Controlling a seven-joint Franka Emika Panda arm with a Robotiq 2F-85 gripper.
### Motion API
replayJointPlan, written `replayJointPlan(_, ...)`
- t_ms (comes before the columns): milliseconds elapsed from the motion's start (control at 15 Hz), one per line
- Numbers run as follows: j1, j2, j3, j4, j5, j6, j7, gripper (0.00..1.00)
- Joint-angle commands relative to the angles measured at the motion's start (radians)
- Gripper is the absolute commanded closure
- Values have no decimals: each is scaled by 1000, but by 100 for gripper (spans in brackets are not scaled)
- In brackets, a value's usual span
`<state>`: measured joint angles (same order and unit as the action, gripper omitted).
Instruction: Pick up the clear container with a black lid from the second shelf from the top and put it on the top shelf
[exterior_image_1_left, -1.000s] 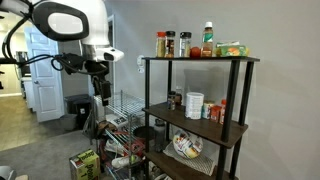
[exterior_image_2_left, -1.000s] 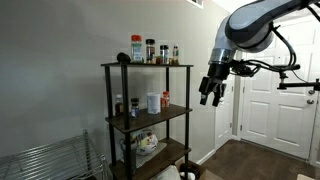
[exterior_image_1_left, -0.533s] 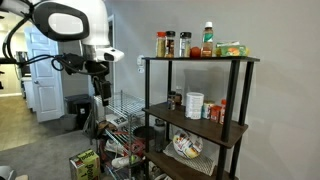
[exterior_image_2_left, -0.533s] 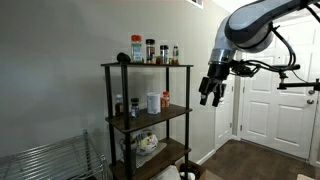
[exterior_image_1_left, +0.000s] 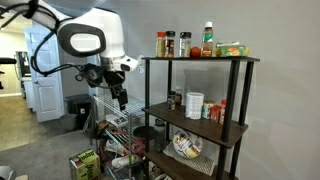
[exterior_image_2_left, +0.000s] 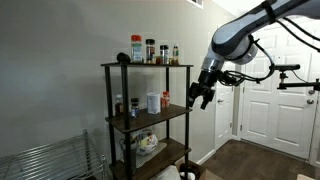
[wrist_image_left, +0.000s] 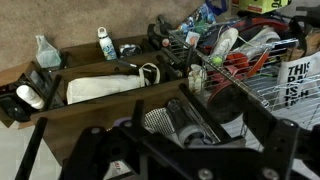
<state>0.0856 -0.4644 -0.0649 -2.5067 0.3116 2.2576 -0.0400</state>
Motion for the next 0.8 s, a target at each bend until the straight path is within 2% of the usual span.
replayJointPlan(0,4,128,-34,75,66,75,-84,0)
replayJointPlan(333,16,253,-93,140,238,196,-295,0)
replayJointPlan(733,10,380,-73,223,408,349,-562,0)
